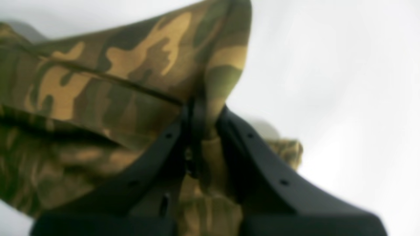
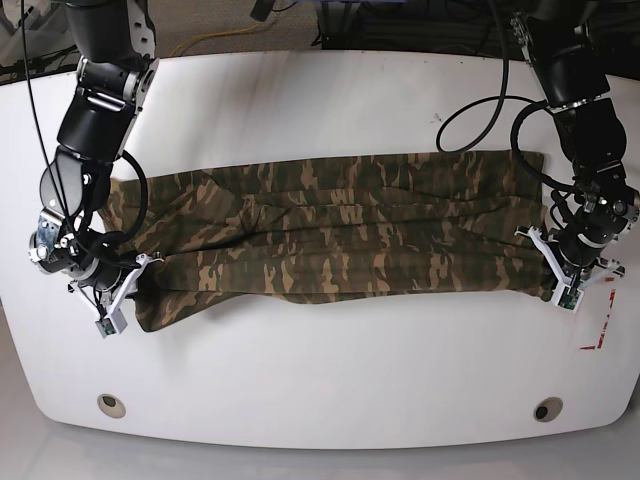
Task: Fold the T-shirt properly
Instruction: 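Lay the shirt down folded into a narrow strip with both grippers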
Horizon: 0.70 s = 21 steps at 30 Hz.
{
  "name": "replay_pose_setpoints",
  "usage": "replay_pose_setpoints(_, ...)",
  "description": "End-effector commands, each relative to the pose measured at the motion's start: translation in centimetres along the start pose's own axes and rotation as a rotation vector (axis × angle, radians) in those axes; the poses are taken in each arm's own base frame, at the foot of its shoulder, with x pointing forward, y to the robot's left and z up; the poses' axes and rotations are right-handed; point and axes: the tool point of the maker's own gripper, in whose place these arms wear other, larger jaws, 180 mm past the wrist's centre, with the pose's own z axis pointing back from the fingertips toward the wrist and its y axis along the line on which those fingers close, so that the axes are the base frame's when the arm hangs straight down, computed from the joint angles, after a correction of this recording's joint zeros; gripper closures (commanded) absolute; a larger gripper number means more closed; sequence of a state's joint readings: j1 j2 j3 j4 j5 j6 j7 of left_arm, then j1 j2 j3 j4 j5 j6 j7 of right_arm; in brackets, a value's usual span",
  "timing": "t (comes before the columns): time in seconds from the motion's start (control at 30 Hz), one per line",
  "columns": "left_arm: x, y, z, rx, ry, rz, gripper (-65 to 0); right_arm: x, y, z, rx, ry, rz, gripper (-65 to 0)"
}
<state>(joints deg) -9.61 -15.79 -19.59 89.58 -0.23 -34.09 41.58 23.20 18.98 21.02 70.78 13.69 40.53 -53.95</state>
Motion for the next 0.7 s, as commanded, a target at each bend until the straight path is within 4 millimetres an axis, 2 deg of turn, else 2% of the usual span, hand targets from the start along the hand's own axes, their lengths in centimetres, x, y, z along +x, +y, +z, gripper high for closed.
replay_pose_setpoints(0.0, 0.0, 1.6, 0.8, 0.054, 0.001, -0.019, 0.0, 1.5, -1.0, 1.9, -0.06, -0.027, 0.026, 0.0)
replay_pose_setpoints(0.07, -1.0, 1.2, 1.0, 0.047, 0.023, -0.021, 0.0, 0.3, -0.9, 2.6, -0.079, -0.009, 0.017, -3.2)
replay_pose_setpoints(0.17, -3.0, 0.4, 1.2, 0.029, 0.063, -0.021, 0.0, -1.1, -0.9, 3.9, -0.111, 0.0, 0.0, -13.2)
replay_pose_setpoints(0.23, -4.0, 0.8, 1.8, 0.042, 0.082, -0.029, 0.0, -2.2, -0.9, 4.7, -0.13, 0.019, -0.012, -20.5)
replay_pose_setpoints(0.33, -5.4, 0.6, 2.1, 0.035, 0.112, -0.036, 0.0, -4.3, -1.1, 5.4, -0.151, 0.059, -0.039, -27.7)
replay_pose_setpoints(0.5, -6.8, 0.2, 2.2, 0.025, 0.146, -0.036, -1.3, -7.5, -0.9, 5.4, -0.145, 0.109, -0.095, -32.3)
replay_pose_setpoints(0.53, -7.2, -0.1, 2.2, 0.017, 0.156, -0.035, -3.5, -7.8, -0.8, 5.4, -0.144, 0.118, -0.097, -32.2)
replay_pose_setpoints(0.6, -7.5, -0.9, 2.0, -0.006, 0.168, -0.053, -14.3, -7.5, -0.6, 5.6, -0.135, 0.103, -0.096, -32.3)
replay_pose_setpoints(0.67, -7.6, -1.1, 2.0, -0.018, 0.185, -0.083, -28.5, -6.7, -0.1, 5.9, -0.117, 0.065, -0.093, -32.5)
